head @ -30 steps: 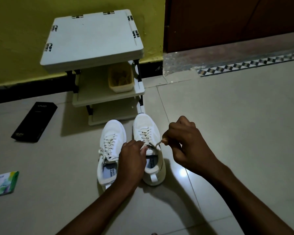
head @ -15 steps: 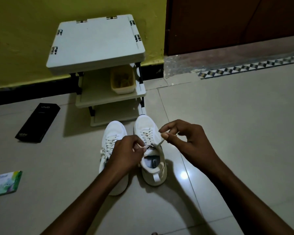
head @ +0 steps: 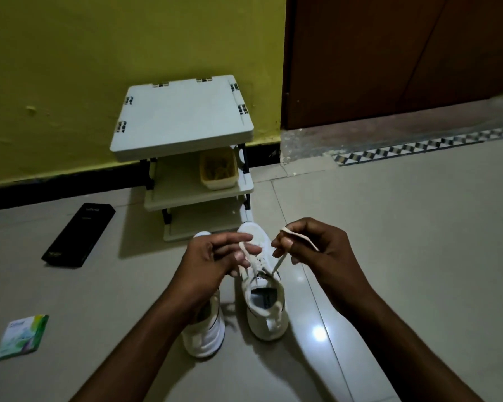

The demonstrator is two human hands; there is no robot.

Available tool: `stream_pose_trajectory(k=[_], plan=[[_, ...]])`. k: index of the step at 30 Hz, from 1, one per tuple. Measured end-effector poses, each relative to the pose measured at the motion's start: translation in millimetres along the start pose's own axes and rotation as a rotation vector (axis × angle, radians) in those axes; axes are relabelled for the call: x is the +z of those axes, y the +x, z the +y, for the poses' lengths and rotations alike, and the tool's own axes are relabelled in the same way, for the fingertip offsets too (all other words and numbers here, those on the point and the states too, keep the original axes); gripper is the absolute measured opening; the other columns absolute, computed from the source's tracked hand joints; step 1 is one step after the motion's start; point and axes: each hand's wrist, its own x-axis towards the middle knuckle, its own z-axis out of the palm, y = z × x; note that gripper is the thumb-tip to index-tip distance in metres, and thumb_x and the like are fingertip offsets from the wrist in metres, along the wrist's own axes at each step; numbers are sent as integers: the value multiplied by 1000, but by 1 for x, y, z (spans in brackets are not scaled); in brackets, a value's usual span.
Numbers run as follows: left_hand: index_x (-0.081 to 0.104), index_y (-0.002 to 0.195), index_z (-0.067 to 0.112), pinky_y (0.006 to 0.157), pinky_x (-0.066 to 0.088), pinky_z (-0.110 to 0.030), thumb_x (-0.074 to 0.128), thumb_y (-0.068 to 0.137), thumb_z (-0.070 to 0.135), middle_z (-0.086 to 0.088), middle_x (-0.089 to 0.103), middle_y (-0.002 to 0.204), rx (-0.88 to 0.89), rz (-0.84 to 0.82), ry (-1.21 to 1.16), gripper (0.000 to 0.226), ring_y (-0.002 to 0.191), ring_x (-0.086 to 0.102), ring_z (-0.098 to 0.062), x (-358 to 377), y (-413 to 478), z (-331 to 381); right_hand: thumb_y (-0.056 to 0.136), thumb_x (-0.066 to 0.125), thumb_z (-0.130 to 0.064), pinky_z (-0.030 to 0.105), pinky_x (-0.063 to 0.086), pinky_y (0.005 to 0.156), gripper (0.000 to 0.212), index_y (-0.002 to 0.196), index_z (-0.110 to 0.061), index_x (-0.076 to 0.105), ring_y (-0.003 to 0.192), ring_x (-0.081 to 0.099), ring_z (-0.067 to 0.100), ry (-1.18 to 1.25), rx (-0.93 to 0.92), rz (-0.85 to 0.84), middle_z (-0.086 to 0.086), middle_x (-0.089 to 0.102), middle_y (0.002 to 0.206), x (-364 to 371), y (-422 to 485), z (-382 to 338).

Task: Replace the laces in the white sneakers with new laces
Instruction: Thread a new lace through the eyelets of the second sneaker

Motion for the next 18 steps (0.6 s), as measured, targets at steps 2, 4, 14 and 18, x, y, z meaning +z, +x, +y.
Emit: stream_pose_trajectory(k=[2, 4, 14, 18], plan=[[79, 99, 13, 60, 52, -31, 66, 94, -1, -4, 79, 85, 45, 111, 64, 19, 75, 74, -27, -1, 0, -4, 92, 65, 2, 31, 49, 64, 7, 95, -3, 69, 76, 72, 30, -4, -35, 27, 14, 74, 87, 5, 0, -4], [80, 81, 19, 57, 49, -31, 70, 94, 8, -3, 75, 71, 85, 174, 122, 19, 61, 68, -21, -1, 1, -5, 92, 65, 4, 25, 49, 62, 9, 97, -4, 69, 69, 70, 28, -28, -96, 59, 13, 74, 84, 10, 0, -7], [80, 77, 19, 60, 43, -21, 72, 91, 14, 7, 66, 64, 203, 250, 52, 17, 53, 52, 0, 7, -13, 30, 91, 69, -2, 25, 54, 66, 10, 92, -12, 71, 68, 72, 24, -133, -225, 215, 5, 75, 80, 34, -1, -29], [82, 84, 26, 57, 45, -18, 70, 91, 12, 2, 73, 76, 238, 269, -70, 20, 56, 56, -1, 11, -12, 37, 93, 66, -4, 19, 50, 63, 11, 84, -9, 72, 70, 71, 23, -143, -229, 227, 6, 73, 76, 39, 5, -32]])
